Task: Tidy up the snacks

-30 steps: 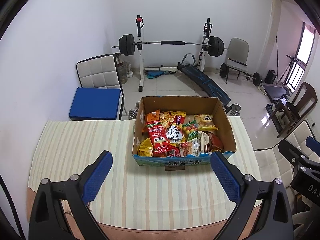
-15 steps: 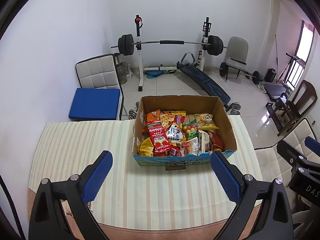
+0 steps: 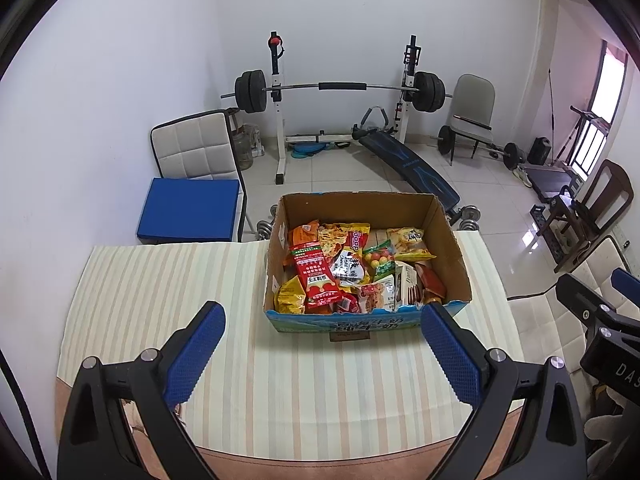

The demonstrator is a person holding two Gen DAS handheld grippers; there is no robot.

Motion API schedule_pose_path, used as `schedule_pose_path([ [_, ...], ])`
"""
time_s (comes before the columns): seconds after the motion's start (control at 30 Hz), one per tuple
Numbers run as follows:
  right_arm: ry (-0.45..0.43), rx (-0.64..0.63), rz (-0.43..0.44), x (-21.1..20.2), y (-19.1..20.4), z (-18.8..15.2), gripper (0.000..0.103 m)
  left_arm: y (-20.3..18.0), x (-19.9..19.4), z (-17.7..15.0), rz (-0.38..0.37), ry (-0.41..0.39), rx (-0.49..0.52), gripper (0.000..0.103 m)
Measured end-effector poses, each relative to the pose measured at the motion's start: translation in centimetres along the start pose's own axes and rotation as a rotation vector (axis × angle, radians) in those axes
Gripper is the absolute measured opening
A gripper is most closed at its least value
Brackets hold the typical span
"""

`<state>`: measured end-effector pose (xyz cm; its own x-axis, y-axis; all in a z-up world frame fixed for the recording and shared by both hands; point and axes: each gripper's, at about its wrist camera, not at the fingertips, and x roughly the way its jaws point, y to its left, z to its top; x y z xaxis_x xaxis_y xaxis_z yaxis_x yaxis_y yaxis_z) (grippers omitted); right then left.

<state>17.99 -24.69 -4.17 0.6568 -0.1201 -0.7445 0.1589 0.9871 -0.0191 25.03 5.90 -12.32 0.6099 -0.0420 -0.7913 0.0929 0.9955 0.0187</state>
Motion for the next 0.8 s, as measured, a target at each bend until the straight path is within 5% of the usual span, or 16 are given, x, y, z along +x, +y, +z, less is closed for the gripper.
schedule_pose_path([
  [0.8, -0.001, 0.0, 0.002, -0.4, -0.1, 0.3, 0.103, -0.9, -1.1, 0.1, -0.015, -0.02, 0.021, 0.1],
])
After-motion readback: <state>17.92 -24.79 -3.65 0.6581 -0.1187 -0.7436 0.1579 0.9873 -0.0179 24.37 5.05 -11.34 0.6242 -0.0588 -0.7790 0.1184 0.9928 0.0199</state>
